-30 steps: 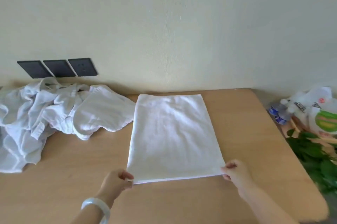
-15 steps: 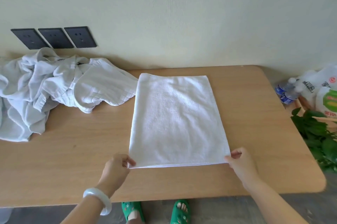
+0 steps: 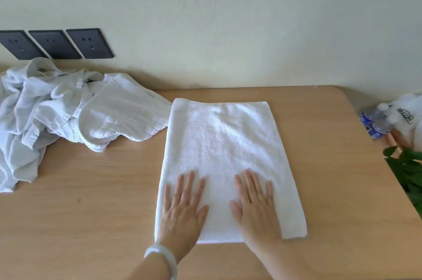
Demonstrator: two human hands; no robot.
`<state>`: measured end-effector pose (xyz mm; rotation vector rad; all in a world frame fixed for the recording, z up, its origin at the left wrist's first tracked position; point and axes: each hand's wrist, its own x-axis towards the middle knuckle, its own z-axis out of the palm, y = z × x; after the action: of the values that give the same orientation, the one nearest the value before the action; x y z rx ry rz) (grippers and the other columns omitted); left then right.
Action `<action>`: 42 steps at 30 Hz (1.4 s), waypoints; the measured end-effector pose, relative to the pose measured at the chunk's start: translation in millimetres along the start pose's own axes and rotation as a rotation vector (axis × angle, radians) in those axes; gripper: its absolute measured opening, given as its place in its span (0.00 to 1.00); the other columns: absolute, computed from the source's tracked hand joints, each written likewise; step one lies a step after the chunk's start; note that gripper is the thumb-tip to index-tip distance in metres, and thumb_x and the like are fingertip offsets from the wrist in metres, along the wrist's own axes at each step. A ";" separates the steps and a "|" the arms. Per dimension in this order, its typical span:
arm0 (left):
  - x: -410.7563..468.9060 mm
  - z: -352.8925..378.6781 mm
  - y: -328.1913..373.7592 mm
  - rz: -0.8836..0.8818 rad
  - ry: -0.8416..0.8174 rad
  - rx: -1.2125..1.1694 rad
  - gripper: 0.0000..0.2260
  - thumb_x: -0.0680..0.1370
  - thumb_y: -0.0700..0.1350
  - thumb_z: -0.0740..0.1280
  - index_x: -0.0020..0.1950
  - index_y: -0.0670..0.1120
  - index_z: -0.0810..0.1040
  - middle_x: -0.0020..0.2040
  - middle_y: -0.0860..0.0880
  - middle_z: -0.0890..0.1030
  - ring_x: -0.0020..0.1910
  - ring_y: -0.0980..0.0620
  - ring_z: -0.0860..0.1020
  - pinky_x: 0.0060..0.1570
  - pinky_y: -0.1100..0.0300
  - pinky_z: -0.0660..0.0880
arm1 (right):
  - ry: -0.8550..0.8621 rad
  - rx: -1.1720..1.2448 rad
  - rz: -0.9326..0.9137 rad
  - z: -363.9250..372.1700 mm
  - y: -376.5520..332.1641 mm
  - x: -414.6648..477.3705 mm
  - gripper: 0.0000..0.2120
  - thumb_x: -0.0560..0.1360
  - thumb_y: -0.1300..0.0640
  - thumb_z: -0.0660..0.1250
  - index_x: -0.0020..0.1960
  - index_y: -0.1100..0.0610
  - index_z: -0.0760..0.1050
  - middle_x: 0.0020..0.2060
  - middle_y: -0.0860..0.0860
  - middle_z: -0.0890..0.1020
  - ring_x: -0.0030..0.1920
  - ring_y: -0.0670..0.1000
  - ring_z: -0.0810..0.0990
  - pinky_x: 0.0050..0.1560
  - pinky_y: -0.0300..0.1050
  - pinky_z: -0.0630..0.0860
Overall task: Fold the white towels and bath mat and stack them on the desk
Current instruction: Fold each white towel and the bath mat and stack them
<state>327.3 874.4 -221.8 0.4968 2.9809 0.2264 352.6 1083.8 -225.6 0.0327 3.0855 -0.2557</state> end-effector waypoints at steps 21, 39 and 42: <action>95.5 -9.6 -48.4 -0.068 0.171 0.026 0.29 0.82 0.57 0.47 0.79 0.44 0.58 0.79 0.44 0.56 0.78 0.45 0.56 0.73 0.45 0.53 | 0.191 -0.018 0.279 -14.0 66.1 113.9 0.36 0.81 0.39 0.38 0.75 0.63 0.59 0.75 0.58 0.62 0.75 0.57 0.62 0.71 0.59 0.59; 192.7 -9.8 -48.5 -0.002 0.153 0.015 0.29 0.80 0.62 0.49 0.79 0.51 0.56 0.79 0.42 0.55 0.78 0.45 0.53 0.74 0.48 0.53 | 0.115 -0.069 0.146 -4.0 75.0 202.3 0.35 0.79 0.37 0.35 0.78 0.57 0.50 0.78 0.51 0.52 0.78 0.48 0.47 0.75 0.48 0.42; 193.5 -18.9 -49.3 0.014 0.166 0.025 0.29 0.80 0.62 0.50 0.78 0.50 0.60 0.78 0.40 0.58 0.78 0.44 0.54 0.73 0.47 0.54 | 0.139 -0.076 0.200 -11.6 80.3 203.7 0.39 0.78 0.35 0.31 0.78 0.58 0.50 0.78 0.52 0.54 0.77 0.50 0.49 0.75 0.50 0.40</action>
<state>127.4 889.7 -227.8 0.5266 3.1455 0.2430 150.6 1168.4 -236.9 0.3701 3.1937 -0.1322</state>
